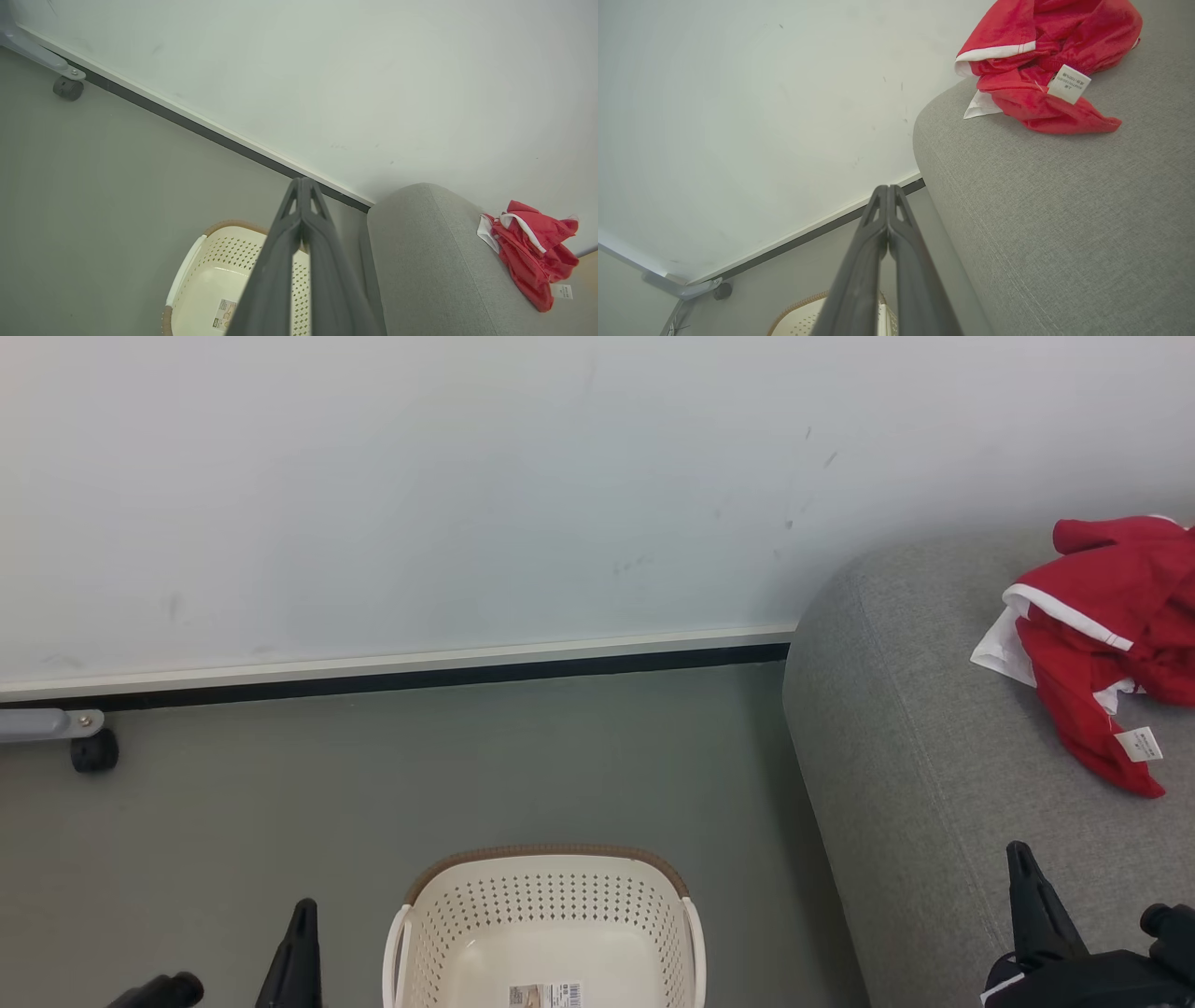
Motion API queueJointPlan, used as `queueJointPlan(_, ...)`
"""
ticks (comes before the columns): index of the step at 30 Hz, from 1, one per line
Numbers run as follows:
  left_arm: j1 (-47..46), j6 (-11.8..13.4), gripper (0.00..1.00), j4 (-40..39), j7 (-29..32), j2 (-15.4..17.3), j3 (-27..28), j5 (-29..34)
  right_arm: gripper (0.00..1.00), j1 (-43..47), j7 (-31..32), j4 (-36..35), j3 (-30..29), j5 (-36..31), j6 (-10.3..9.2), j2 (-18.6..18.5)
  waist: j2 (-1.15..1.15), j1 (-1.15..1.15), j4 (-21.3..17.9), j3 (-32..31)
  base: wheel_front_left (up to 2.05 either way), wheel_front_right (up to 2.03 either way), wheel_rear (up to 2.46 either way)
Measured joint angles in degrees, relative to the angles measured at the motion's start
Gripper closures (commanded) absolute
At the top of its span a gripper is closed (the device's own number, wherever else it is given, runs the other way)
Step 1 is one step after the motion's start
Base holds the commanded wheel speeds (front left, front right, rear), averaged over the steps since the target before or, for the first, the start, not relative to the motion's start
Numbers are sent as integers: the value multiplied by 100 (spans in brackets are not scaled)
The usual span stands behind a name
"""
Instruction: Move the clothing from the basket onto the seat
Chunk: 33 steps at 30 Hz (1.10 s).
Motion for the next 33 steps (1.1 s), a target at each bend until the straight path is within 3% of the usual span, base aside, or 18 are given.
queueJointPlan(33,-447,-460,100,510,659,-286,650,-2069,100,-242,683,402,-791,2317,431,515,0,0,56,-21,0,0,0)
